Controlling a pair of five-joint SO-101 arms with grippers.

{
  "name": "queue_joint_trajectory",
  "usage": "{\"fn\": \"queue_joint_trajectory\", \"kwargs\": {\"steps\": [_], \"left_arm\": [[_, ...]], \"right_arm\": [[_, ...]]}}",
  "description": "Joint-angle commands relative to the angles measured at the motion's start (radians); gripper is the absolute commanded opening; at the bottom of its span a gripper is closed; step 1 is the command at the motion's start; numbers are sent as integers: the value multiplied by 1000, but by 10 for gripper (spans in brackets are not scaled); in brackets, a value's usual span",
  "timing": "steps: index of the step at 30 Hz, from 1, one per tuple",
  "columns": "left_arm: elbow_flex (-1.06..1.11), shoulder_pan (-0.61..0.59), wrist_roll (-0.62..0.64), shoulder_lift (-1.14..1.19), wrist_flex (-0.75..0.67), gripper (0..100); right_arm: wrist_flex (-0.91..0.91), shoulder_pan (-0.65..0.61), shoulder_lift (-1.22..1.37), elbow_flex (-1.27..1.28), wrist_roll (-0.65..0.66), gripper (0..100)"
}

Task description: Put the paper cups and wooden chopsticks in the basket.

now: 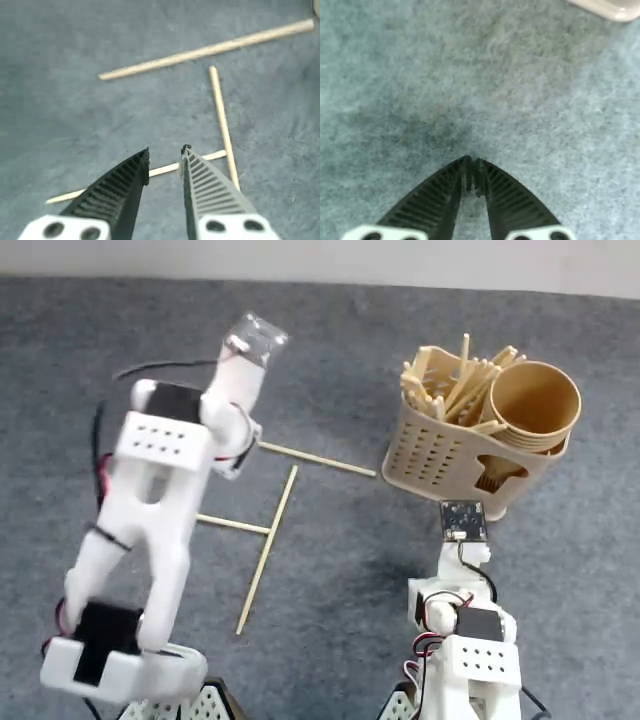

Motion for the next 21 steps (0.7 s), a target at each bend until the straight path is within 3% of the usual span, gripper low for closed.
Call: {"fn": "queue_joint_trajectory", "kwargs": {"steps": [1, 4, 12, 21], "left_arm": [[38, 74, 29, 74, -80, 113], [39, 85, 94, 156, -123, 113], [38, 119, 97, 325, -229, 113], [21, 176, 98, 341, -233, 113]], "right_arm": [[-22, -1, -1, 8, 11, 41], [-22, -1, -1, 8, 11, 41], [-22, 1, -1, 8, 11, 41], [-22, 1, -1, 8, 11, 41]]}}
